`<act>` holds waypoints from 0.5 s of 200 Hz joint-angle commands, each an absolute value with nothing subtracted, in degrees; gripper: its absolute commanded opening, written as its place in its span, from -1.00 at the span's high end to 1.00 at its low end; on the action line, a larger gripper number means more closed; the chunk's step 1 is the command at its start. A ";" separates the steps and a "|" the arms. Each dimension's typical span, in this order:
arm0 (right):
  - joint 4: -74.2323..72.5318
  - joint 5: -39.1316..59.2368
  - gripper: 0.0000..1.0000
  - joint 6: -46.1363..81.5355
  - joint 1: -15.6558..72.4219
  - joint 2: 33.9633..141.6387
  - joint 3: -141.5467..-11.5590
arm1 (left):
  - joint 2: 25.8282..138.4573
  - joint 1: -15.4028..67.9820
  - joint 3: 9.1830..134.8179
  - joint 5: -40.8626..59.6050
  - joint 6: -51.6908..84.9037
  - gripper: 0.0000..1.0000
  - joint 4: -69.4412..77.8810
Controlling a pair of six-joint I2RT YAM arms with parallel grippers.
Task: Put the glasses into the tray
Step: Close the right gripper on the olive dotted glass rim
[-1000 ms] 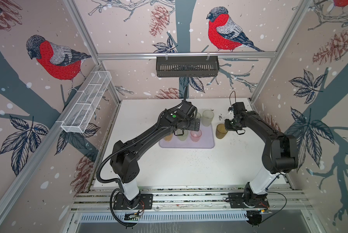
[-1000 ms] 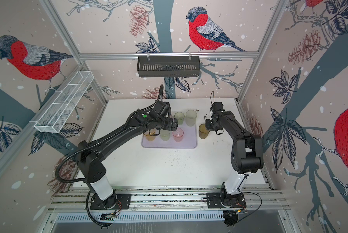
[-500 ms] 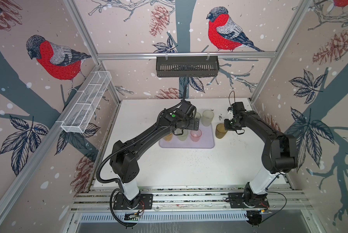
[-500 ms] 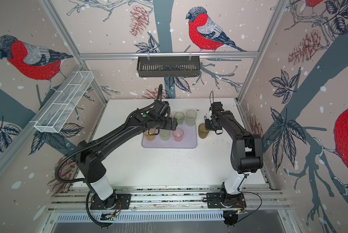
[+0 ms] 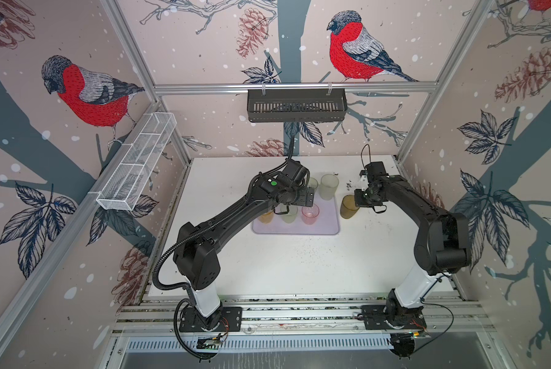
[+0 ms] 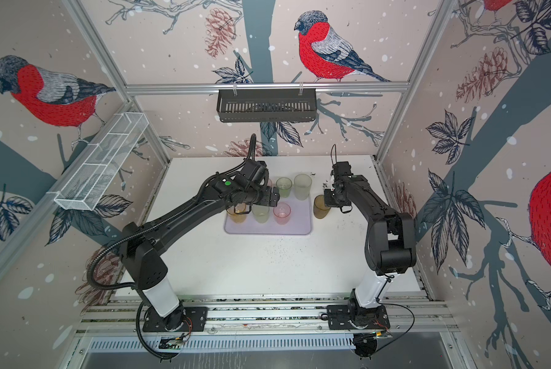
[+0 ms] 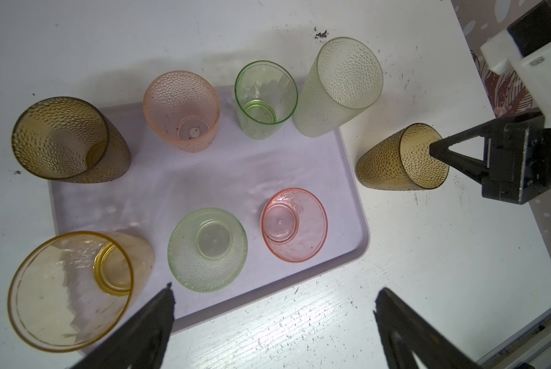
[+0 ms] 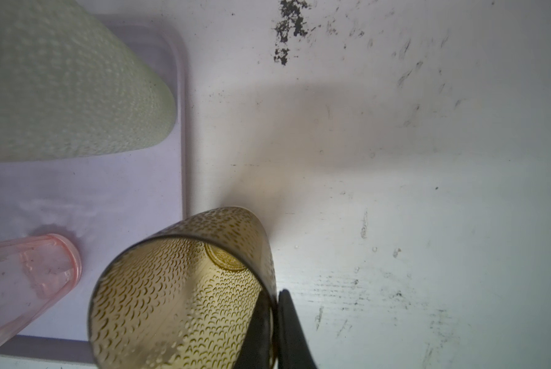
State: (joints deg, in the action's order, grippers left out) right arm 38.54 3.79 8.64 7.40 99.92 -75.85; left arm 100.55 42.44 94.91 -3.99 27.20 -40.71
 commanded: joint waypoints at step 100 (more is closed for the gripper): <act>41.31 2.33 0.94 7.39 7.51 97.35 -79.01 | 99.41 42.14 94.44 -3.95 27.88 -0.95 -39.57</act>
State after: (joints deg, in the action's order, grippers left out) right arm 39.66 2.96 8.47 7.44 98.26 -78.32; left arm 100.12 42.17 94.72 -3.42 27.22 -40.64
